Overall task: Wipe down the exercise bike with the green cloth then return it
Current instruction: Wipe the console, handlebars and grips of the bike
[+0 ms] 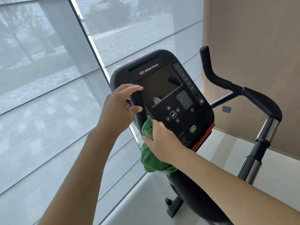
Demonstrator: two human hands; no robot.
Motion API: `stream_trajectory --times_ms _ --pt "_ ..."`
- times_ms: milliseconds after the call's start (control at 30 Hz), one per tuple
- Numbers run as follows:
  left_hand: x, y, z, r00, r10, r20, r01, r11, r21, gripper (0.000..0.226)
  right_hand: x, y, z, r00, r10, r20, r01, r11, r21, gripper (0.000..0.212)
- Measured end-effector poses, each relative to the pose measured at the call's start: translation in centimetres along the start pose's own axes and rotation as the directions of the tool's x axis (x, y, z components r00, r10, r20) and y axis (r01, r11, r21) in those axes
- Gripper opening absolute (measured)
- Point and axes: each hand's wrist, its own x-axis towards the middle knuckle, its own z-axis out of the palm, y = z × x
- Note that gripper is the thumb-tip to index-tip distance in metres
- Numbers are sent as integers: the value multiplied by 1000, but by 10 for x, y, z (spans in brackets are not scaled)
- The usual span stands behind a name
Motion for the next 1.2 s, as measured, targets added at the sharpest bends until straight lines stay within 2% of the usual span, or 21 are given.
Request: stream_trajectory --times_ms 67,233,300,367,433,467,533,600,633,733,867,967,1100,1200 --pt "-2 0 0 1000 -4 -4 4 1000 -11 63 -15 11 -4 996 45 72 -45 999 -8 41" --pt "-1 -2 1 1000 -2 -11 2 1000 -6 63 -45 25 -19 980 92 176 -79 994 -81 35" --pt "0 -3 0 1000 4 -4 -4 1000 8 63 -41 20 -33 971 98 217 -90 995 -44 31" --pt "0 -3 -2 1000 1 1 -1 1000 3 62 -27 10 -53 988 64 144 -73 996 55 26" --pt "0 -4 -4 1000 6 17 -6 1000 -1 60 -6 -4 -69 999 15 -39 -8 984 177 26" --pt "1 -4 -6 999 13 35 -13 1000 -1 57 6 -12 -72 994 -9 -105 33 972 234 29" --pt "5 -3 -12 997 28 78 -28 1000 1 50 27 -28 -64 990 -49 -131 89 942 325 44" --pt "12 -4 -17 995 15 99 -17 1000 19 48 36 -40 -38 991 -55 -122 95 929 356 61" --pt "15 -4 -18 995 3 102 -6 1000 31 49 38 -41 -23 985 -51 -162 107 928 356 64" --pt "17 -4 -17 995 -16 102 12 999 39 49 38 -30 0 965 -16 -261 99 946 309 56" --pt "11 0 -10 998 -12 67 9 999 39 47 29 -15 3 988 38 -151 -13 987 160 50" --pt "9 3 -10 998 -20 56 18 999 47 47 18 -6 -1 993 115 8 -116 992 51 46" --pt "7 7 -9 997 -45 60 42 997 58 49 6 9 -15 951 196 237 -219 973 74 47" --pt "5 9 -8 996 -76 37 73 994 79 50 -10 16 -16 940 208 269 -227 973 39 43"
